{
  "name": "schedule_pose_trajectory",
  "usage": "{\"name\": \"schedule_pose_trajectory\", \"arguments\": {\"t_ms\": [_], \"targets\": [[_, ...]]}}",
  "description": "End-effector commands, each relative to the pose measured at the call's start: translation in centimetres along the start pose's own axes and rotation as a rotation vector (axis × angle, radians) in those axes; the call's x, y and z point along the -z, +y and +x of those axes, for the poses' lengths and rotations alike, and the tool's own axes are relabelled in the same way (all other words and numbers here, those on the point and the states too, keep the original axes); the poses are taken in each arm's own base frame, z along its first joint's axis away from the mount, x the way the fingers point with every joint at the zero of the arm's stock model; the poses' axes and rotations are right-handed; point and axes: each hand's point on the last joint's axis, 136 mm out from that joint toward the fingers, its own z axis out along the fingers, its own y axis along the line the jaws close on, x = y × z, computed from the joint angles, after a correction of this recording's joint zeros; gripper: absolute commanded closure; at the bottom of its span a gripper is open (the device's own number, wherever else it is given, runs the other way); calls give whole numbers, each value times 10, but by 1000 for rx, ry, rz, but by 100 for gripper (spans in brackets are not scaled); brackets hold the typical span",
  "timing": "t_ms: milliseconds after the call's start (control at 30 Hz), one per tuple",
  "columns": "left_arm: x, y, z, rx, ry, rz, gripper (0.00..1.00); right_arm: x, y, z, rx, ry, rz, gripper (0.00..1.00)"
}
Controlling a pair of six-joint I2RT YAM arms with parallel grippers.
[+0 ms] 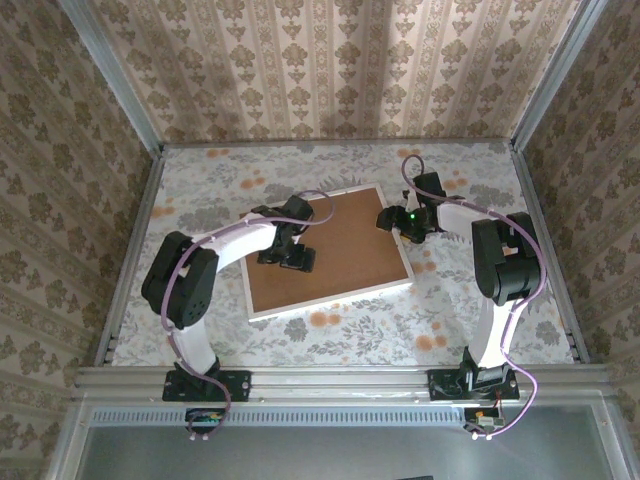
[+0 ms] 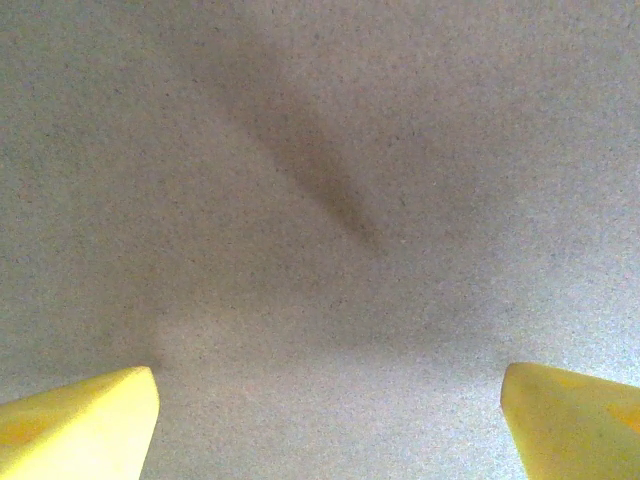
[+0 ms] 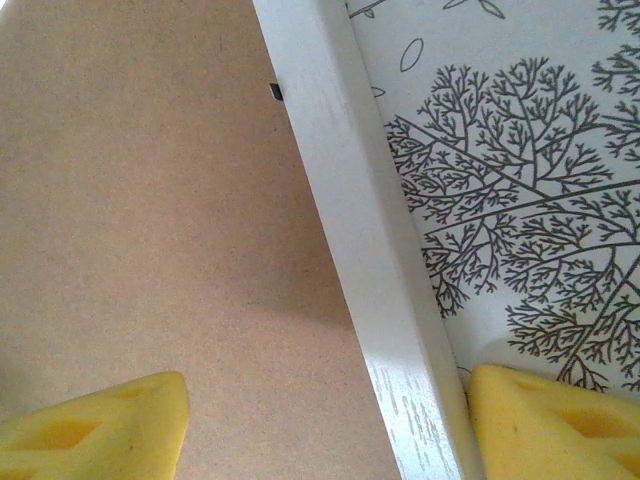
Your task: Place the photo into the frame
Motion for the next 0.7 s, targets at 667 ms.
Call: {"name": "schedule_pose_trajectory", "arguments": {"t_ms": [667], "targets": [[43, 90, -79, 437, -258, 296, 14, -8, 8, 37, -33, 166, -39, 22]]}}
